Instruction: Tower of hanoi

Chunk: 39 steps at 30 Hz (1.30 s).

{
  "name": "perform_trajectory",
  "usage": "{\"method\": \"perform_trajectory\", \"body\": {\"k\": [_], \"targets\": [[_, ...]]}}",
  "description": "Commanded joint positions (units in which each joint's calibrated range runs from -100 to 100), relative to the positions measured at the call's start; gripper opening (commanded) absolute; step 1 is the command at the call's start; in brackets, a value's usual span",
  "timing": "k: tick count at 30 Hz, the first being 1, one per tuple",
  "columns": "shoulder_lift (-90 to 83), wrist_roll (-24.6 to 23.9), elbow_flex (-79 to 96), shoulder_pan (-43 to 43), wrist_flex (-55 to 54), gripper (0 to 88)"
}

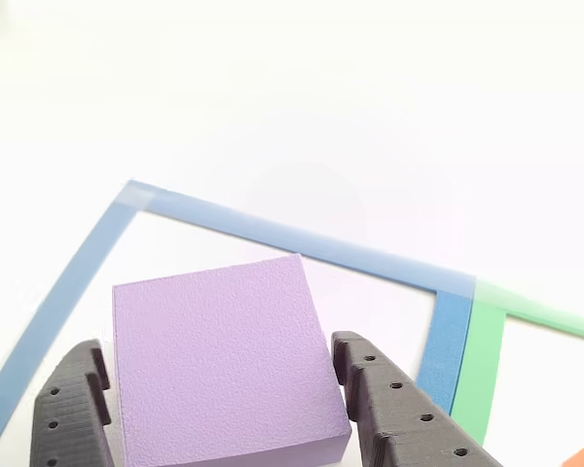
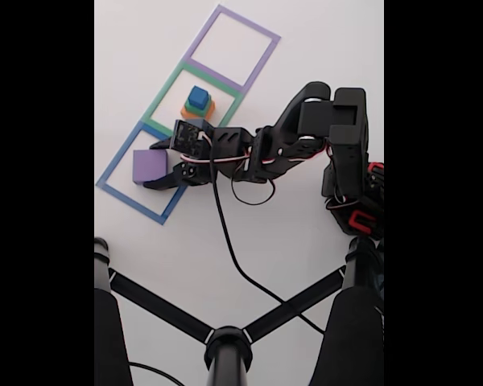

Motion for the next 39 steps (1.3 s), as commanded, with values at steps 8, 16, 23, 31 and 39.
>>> {"method": "perform_trajectory", "body": {"k": [8,16,23,31,39], "targets": [[-4.18,0.39,-1.17,-0.93,-1.79,36.5],[-27.50,0.39,-2.63,-0.48,24.92,29.0],[-48.97,0.39,-15.80,1.58,69.60,10.0],[-59.23,0.39,-38.34,6.61,110.07,2.6],[-58.43,0.39,-64.24,16.76,135.48,2.3]]}}
